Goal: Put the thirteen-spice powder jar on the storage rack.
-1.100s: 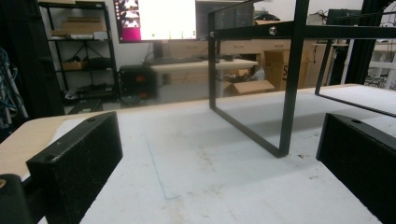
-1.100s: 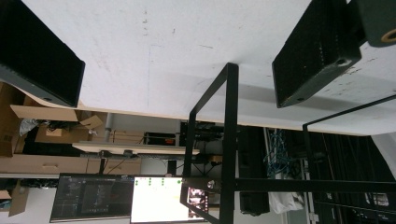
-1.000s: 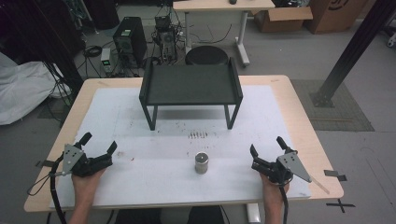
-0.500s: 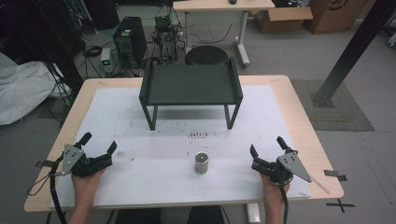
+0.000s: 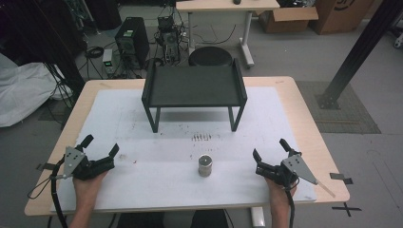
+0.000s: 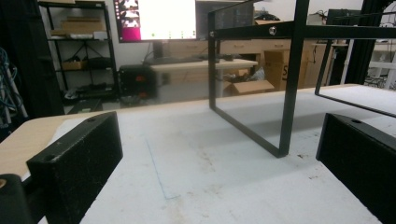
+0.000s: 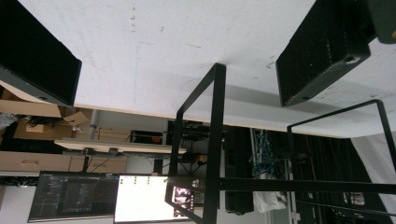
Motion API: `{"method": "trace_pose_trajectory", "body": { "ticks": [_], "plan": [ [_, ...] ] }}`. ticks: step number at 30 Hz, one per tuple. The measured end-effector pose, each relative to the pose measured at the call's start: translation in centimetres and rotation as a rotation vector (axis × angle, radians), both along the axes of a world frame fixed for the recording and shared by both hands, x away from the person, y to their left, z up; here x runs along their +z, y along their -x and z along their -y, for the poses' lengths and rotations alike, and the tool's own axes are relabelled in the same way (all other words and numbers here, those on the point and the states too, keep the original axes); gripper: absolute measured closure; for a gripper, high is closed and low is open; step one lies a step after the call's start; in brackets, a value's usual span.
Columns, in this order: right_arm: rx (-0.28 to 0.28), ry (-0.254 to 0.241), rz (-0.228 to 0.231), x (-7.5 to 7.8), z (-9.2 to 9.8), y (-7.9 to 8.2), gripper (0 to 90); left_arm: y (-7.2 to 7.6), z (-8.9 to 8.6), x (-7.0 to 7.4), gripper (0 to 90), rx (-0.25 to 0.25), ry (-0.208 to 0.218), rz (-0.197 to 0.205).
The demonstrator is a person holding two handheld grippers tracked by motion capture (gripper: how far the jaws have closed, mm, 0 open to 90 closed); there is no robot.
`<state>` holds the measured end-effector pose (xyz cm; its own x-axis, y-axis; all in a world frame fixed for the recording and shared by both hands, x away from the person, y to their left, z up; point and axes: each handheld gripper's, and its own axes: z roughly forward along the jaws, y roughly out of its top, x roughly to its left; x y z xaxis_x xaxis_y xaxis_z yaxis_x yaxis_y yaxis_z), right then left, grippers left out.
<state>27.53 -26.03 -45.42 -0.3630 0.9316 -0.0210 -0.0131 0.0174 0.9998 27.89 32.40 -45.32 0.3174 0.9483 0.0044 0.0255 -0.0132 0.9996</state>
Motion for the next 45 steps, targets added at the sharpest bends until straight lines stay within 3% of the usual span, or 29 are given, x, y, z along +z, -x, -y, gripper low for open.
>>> {"method": "trace_pose_trajectory", "body": {
  "ticks": [19,27,36,38,40,42,44,45],
  "plan": [
    [0.008,-0.024,-0.009,0.1,0.3,0.0,0.1,0.0,0.0,0.0,0.8,0.0,0.0,0.0],
    [0.053,-0.02,0.016,2.0,0.5,0.1,0.1,0.0,0.0,0.0,0.8,0.0,0.002,-0.001],
    [0.197,0.014,0.04,5.3,0.1,0.3,0.2,0.0,0.0,0.0,0.8,0.0,0.002,0.0],
    [0.281,0.042,0.026,6.5,-0.2,0.2,0.5,0.0,0.0,0.0,0.8,0.0,0.002,-0.001],
    [0.298,0.053,0.021,6.8,-0.3,0.1,0.5,0.0,0.0,0.0,0.8,0.0,0.002,0.001],
    [0.373,0.09,-0.003,7.8,-0.6,-0.1,0.5,0.0,0.0,0.0,0.8,-0.001,0.002,0.001],
    [0.392,0.094,-0.008,7.9,-0.7,-0.2,0.5,0.0,0.0,0.0,0.8,-0.001,0.004,0.002],
    [0.431,0.111,-0.018,8.4,-1.0,-0.3,0.5,0.0,0.0,0.0,0.8,-0.001,0.005,0.003]
  ]
}}
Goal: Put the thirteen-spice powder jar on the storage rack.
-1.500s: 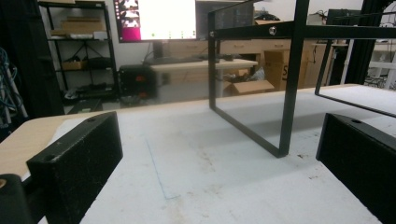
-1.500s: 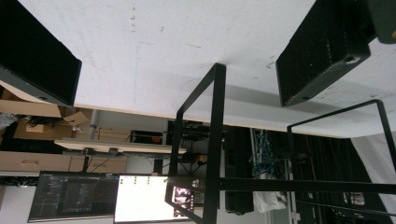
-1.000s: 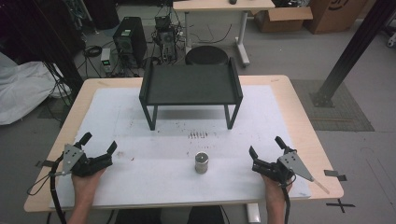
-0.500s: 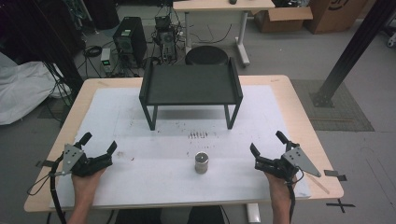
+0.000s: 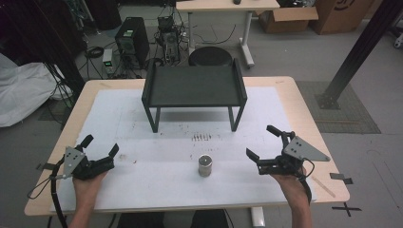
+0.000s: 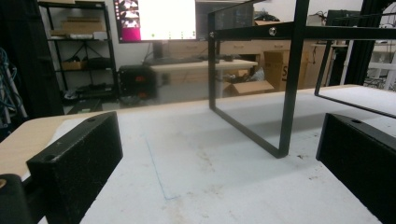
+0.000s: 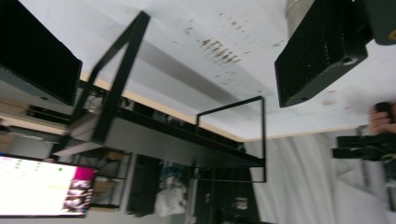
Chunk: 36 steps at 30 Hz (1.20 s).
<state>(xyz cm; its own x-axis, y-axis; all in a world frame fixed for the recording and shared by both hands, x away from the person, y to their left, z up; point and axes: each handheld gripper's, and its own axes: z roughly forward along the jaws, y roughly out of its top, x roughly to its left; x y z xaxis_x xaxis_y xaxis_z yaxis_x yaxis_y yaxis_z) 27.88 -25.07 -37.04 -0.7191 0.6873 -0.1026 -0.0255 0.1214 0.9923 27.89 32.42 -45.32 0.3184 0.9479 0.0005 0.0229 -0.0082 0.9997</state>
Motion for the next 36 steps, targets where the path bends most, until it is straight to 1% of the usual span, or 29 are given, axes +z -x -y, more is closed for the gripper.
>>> {"method": "trace_pose_trajectory", "body": {
  "ticks": [1,4,8,9,10,11,12,13,20,24,25,29,33,36],
  "plan": [
    [0.0,0.0,0.0,0.0,0.0,0.0,0.5,0.0,0.0,0.0,0.8,0.0,0.0,0.001],
    [0.046,0.024,-0.008,0.5,-0.5,-0.1,0.3,0.0,0.0,0.0,0.8,0.0,-0.001,0.001],
    [0.112,0.052,-0.027,0.9,-1.2,-0.2,0.2,0.0,0.0,0.0,0.8,0.0,-0.002,0.001],
    [0.145,0.07,-0.037,0.9,-1.7,-0.3,0.1,0.0,0.0,0.0,0.8,0.0,-0.001,0.002],
    [0.145,0.07,-0.037,0.9,-1.7,-0.3,0.1,0.0,0.0,0.0,0.8,0.0,-0.001,0.002],
    [0.177,0.087,-0.047,0.8,-2.1,-0.4,0.0,0.0,0.0,0.0,0.8,0.0,-0.002,0.001],
    [0.191,0.094,-0.053,0.7,-2.3,-0.5,0.0,0.0,0.0,0.0,0.8,0.0,-0.001,0.001],
    [0.191,0.094,-0.053,0.7,-2.3,-0.5,0.0,0.0,0.0,0.0,0.8,0.0,0.0,0.002],
    [0.273,0.115,-0.094,0.4,-4.0,-0.8,0.0,0.1,0.0,0.0,0.8,0.001,-0.001,0.002],
    [0.312,0.118,-0.128,-0.2,-5.2,-1.1,0.1,0.0,0.0,0.0,0.8,0.0,-0.002,0.003],
    [0.312,0.118,-0.128,-0.2,-5.2,-1.1,0.1,0.0,0.0,0.0,0.8,0.0,-0.001,0.002],
    [0.341,0.128,-0.153,-0.6,-6.1,-1.4,0.4,0.0,0.0,0.0,0.8,0.0,-0.002,0.002],
    [0.355,0.139,-0.175,-1.1,-6.8,-1.6,0.5,0.0,0.0,0.0,0.8,0.001,-0.003,0.002],
    [0.36,0.158,-0.185,-1.4,-7.4,-1.8,1.2,0.0,0.0,0.0,0.8,0.0,-0.002,0.002]
  ]
}}
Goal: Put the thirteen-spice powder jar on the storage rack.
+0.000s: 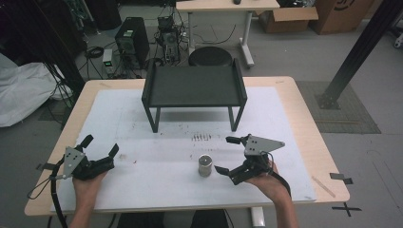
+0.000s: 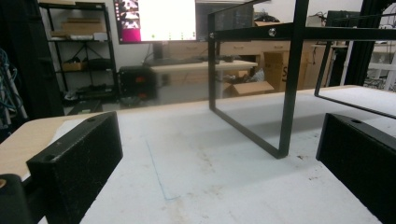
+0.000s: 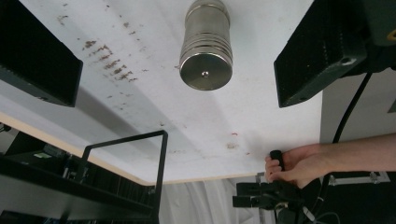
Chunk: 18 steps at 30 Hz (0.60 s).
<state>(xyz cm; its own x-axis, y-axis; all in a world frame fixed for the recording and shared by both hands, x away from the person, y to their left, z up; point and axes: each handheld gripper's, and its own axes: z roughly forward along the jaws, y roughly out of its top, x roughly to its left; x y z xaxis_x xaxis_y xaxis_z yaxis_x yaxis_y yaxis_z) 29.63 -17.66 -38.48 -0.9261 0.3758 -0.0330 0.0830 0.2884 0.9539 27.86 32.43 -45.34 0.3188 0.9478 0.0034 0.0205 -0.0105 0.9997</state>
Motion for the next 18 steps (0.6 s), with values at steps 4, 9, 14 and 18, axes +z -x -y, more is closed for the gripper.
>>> {"method": "trace_pose_trajectory", "body": {
  "ticks": [4,9,14,18],
  "plan": [
    [0.005,0.025,-0.012,-0.7,-1.0,-0.2,2.8,0.0,0.0,0.0,0.8,0.0,0.0,0.0],
    [0.013,0.056,-0.035,-1.6,-2.2,-0.4,4.7,0.0,0.0,0.0,0.8,0.0,-0.001,-0.002],
    [0.009,0.071,-0.064,-2.6,-3.1,-0.5,6.1,0.0,0.0,0.0,0.8,0.0,-0.002,-0.002],
    [0.006,0.102,-0.082,-3.3,-3.9,-0.6,7.6,0.0,0.0,0.0,0.8,0.0,-0.002,-0.002]
  ]
}}
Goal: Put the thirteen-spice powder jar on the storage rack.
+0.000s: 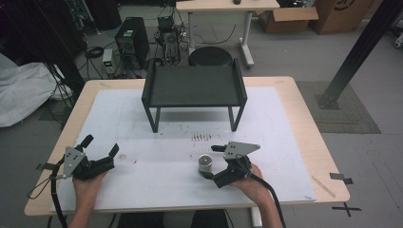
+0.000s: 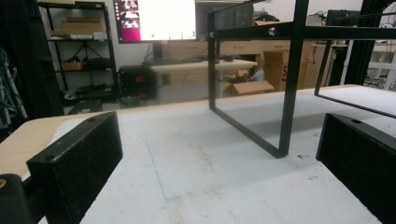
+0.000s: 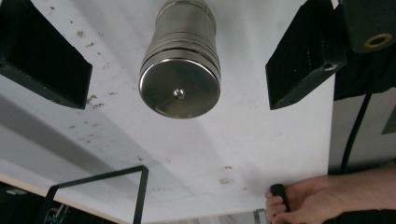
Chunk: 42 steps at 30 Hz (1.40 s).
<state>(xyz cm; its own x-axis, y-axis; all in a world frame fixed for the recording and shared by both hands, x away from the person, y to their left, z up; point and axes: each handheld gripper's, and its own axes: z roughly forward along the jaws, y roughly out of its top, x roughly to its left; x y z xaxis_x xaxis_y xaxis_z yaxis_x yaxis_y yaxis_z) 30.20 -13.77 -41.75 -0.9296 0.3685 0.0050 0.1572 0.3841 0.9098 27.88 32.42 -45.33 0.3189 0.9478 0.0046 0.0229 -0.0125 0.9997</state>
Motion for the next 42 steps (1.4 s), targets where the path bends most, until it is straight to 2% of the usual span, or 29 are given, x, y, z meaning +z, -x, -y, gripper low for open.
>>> {"method": "trace_pose_trajectory", "body": {
  "ticks": [13,14,22,29,36,42],
  "plan": [
    [-0.02,0.033,-0.037,-1.1,-0.9,-0.4,20.9,0.0,0.0,0.0,0.8,0.0,0.001,0.001],
    [-0.024,0.024,-0.041,-1.2,-0.9,-0.4,24.9,0.0,0.0,0.0,0.8,0.0,0.002,0.001],
    [-0.024,-0.01,-0.034,-1.7,-0.8,-0.4,33.2,0.0,0.0,0.0,0.8,0.0,0.001,0.001],
    [-0.017,-0.019,-0.037,-2.0,-1.0,-0.3,37.6,0.0,0.0,0.0,0.8,0.0,0.001,0.0],
    [-0.021,-0.034,-0.029,-2.4,-1.1,-0.3,47.6,0.0,0.0,0.0,0.8,0.0,0.002,0.001],
    [-0.024,-0.045,-0.024,-2.5,-1.1,-0.3,48.8,0.0,0.0,0.0,0.8,0.0,0.001,0.002]
  ]
}}
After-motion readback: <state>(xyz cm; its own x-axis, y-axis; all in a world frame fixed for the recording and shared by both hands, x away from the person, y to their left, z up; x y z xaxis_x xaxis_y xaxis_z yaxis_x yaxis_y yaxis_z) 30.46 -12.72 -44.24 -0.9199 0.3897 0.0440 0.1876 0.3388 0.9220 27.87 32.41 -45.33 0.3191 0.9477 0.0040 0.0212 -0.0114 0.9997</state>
